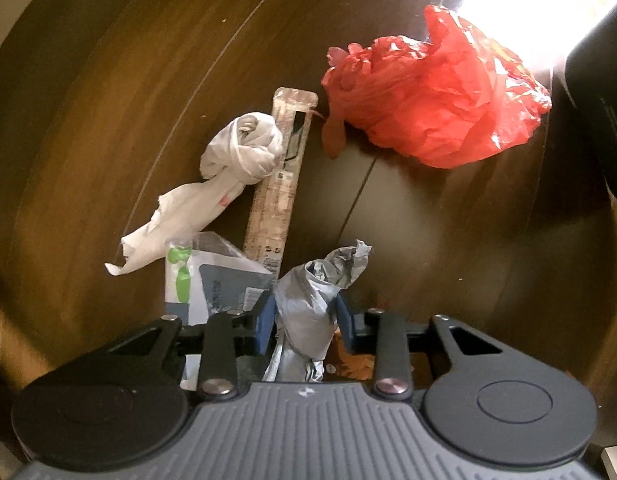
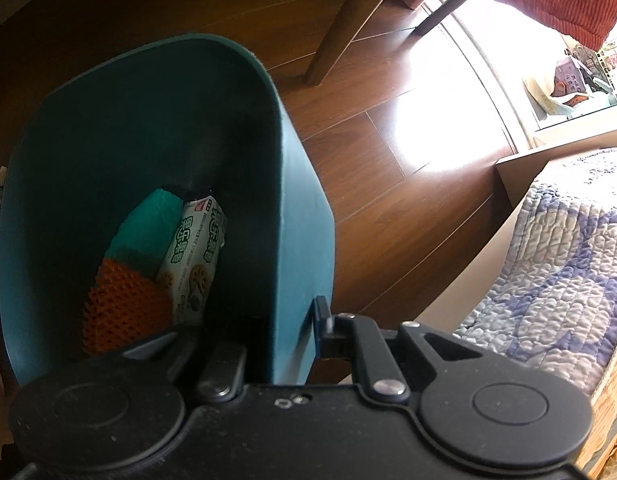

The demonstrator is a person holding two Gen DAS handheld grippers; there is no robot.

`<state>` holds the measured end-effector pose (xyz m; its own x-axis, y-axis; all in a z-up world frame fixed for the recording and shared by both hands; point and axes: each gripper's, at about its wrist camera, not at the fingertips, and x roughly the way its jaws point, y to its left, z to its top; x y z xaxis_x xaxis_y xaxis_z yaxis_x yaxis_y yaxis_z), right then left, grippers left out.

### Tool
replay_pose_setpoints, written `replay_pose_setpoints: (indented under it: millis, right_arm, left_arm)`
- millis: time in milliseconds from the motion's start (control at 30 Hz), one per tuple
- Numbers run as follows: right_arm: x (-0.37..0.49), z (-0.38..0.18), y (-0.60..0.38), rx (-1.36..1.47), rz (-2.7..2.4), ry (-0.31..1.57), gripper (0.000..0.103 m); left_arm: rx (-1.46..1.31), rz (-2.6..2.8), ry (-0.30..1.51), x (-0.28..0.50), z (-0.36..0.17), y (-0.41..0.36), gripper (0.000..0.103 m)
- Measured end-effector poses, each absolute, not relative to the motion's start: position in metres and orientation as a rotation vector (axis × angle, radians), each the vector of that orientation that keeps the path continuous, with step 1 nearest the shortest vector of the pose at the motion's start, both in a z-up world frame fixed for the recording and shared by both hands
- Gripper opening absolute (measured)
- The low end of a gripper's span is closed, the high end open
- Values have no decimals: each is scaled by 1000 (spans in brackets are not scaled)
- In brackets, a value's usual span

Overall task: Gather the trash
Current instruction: 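Lower the left tool to the grey foil wrapper and grasp it, then carry the foil wrapper into the wastebasket and open the left tool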

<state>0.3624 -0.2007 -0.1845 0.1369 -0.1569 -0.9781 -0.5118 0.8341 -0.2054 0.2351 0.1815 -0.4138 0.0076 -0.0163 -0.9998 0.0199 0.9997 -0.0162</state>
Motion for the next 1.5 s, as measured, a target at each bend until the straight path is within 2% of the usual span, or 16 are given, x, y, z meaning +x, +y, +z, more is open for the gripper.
replay_pose_setpoints:
  millis: [33, 267, 533, 933, 1100, 1300, 1500]
  right_arm:
    - [361, -184, -200, -578, 278, 1429, 11]
    - [362, -186, -203, -540, 261, 1414, 11]
    - [361, -191, -212, -450, 270, 1422, 13]
    - [365, -205, -216, -441, 282, 1421, 11]
    - [355, -196, -198, -459, 277, 1404, 11]
    - [340, -185, -185, -484, 284, 1394, 11]
    - [335, -184, -179, -514, 294, 1391, 11]
  left_arm:
    - [9, -36, 1561, 235, -414, 180, 28]
    - [78, -49, 1538, 232, -407, 171, 27]
    - [-39, -30, 1447, 232, -351, 192, 27]
    - [-208, -174, 1135, 227, -186, 182, 27]
    - [-229, -284, 1037, 230, -136, 154, 27]
    - [-217, -404, 1004, 254, -121, 101, 27]
    - [-181, -443, 1034, 284, -149, 50, 27]
